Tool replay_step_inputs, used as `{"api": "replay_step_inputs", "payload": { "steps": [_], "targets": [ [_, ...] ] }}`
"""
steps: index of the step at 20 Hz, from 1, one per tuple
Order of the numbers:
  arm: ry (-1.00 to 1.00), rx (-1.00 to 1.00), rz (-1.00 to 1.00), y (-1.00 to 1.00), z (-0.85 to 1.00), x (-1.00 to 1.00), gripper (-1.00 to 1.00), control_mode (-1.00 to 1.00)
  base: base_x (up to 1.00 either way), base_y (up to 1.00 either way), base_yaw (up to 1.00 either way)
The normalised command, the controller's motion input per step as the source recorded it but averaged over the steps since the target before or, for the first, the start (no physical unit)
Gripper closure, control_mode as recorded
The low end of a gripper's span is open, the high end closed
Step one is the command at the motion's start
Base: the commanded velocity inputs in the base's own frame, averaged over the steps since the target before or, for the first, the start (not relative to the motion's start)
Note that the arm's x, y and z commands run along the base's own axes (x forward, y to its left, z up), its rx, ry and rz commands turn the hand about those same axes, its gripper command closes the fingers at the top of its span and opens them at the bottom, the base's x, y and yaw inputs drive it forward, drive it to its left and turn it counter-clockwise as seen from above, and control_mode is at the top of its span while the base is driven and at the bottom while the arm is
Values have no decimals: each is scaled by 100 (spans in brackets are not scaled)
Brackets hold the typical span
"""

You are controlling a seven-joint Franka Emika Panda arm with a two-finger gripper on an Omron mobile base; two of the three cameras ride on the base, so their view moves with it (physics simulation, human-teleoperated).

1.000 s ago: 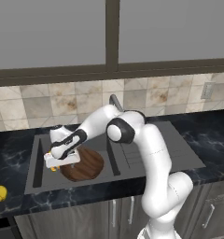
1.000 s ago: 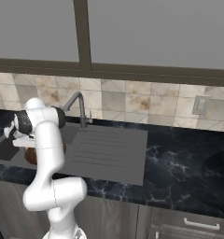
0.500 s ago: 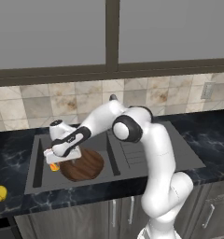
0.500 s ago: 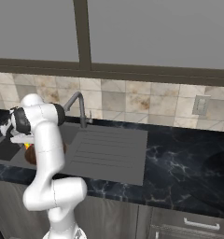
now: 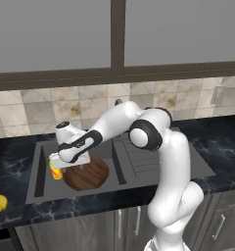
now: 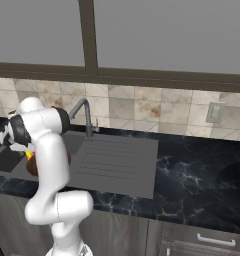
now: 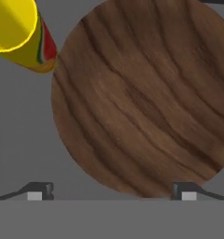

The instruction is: Remove the lemon and bell pepper from the sink. Then move the bowl and cup from the counter to the sink for washing.

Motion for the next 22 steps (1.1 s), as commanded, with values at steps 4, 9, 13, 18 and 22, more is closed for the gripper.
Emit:
{"api": "replay_step_inputs", "payload": {
  "steps": [4, 9, 13, 18, 22],
  "targets": [
    [0, 2, -3, -28, 39, -20, -100, -100, 0, 0, 0],
    [0, 6, -1, -29, 39, -23, -100, -100, 0, 0, 0],
    [-5, 10, -1, -35, 36, -31, -100, -100, 0, 0, 0],
    [-17, 11, 0, -38, 33, -35, -100, -100, 0, 0, 0],
    [-17, 10, 0, -39, 28, -35, -100, -100, 0, 0, 0]
  ]
}}
